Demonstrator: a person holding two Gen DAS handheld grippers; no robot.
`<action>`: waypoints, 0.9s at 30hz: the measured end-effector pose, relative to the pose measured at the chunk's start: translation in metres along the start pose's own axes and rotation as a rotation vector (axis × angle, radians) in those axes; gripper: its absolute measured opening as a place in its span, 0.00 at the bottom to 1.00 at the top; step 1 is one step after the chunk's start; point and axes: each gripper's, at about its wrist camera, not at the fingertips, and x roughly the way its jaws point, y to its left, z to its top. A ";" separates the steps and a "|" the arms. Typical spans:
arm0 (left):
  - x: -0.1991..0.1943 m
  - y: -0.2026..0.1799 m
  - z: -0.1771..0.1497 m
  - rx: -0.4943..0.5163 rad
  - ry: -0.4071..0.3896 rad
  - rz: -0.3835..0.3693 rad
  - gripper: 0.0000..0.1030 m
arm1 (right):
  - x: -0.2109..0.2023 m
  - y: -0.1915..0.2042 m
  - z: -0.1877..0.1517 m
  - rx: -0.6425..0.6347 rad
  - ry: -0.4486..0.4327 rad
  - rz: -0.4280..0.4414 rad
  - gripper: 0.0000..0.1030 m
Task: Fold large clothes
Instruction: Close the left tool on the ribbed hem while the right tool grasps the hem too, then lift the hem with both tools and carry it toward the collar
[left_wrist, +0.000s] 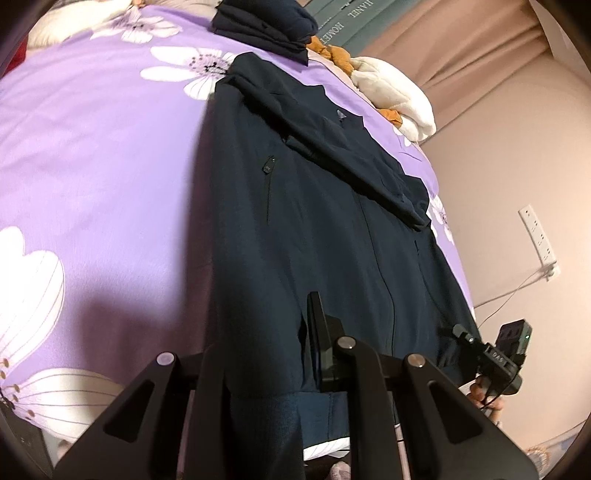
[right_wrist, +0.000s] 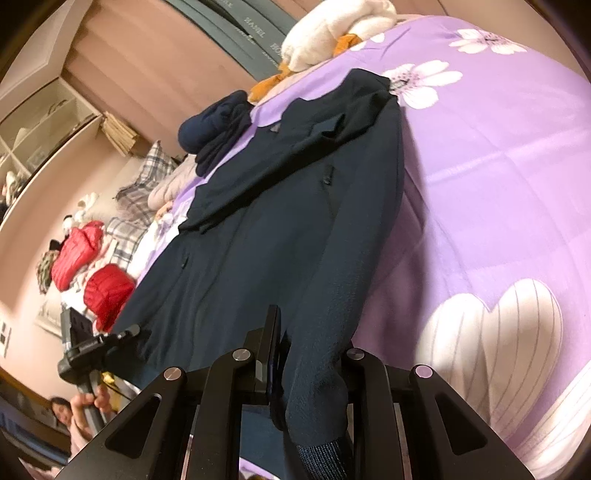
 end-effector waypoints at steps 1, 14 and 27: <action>0.000 -0.002 0.000 0.010 -0.001 0.007 0.14 | 0.000 0.002 0.001 -0.005 -0.001 0.004 0.20; 0.000 -0.019 0.000 0.076 -0.015 0.056 0.12 | 0.000 0.004 0.003 -0.019 -0.013 0.032 0.17; -0.001 -0.028 -0.004 0.110 -0.033 0.095 0.11 | -0.001 0.004 0.002 -0.018 -0.027 0.020 0.14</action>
